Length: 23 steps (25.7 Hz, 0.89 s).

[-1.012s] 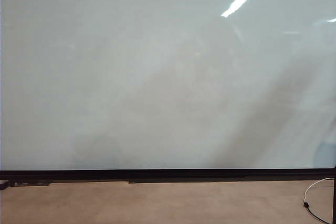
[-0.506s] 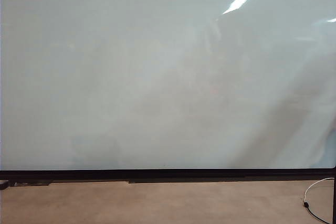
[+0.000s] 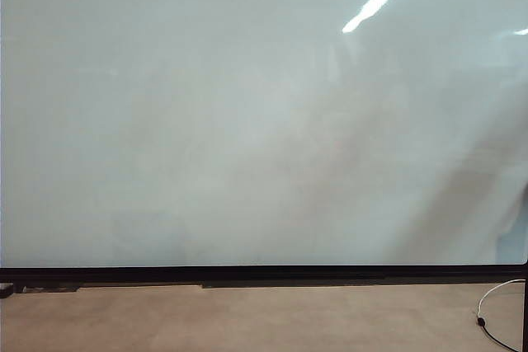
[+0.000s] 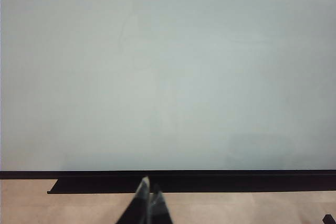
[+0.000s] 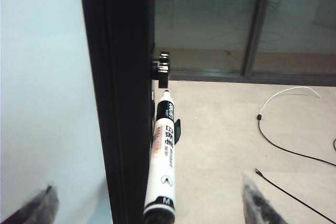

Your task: Pick up the pen on the shelf to the right of the whiteboard and draw a check mark.

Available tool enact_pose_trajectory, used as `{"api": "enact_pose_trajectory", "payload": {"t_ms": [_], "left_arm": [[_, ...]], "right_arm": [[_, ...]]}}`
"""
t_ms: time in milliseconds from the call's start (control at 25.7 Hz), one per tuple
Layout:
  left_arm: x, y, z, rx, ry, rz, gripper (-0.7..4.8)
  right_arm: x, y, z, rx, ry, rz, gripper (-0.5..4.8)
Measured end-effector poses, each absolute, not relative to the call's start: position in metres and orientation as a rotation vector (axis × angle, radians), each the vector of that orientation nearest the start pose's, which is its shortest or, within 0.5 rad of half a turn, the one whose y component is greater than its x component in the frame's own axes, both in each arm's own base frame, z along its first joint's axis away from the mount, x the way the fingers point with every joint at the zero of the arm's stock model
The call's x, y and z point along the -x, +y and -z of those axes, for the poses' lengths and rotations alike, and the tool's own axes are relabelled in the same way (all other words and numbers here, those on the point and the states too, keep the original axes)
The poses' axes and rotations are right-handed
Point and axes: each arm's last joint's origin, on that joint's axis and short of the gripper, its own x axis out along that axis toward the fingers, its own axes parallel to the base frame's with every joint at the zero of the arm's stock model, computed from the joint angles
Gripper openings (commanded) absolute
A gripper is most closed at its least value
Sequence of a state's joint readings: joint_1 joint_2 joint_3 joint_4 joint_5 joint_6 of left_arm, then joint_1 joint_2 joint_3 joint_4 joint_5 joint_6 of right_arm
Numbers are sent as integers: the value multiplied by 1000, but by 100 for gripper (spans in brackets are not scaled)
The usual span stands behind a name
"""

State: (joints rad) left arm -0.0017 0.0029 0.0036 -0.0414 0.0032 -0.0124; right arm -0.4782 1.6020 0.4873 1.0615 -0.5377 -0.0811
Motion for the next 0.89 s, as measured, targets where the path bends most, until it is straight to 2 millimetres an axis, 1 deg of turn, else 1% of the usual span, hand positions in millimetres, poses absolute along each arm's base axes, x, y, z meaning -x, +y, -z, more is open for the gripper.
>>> {"api": "enact_pose_trajectory", "payload": {"t_ms": [156,311,506,623,700,895], "left_arm": [[-98,0,-161,12,41,5,-5],[-98,0,-161,12,41,5,-4],[-98,0,-161,12,41,5,-5],[-98,0,-161,12,41,5,-4],[-98,0,-161,12,41,5,-4],[-98,0,-161,12,41,5,-4]], "right_arm": [[-269,-123,-163,58,56,-77,479],[-273,-125,-154,55,33,-75,479],[-280,-129,-152,44,-47,-70,479],[-285,-132,-149,26,-59,-71,479],[-292,-134,-143,5,-55,-81,479],[-299,-135,-140,-7,-70,-110,479]]}}
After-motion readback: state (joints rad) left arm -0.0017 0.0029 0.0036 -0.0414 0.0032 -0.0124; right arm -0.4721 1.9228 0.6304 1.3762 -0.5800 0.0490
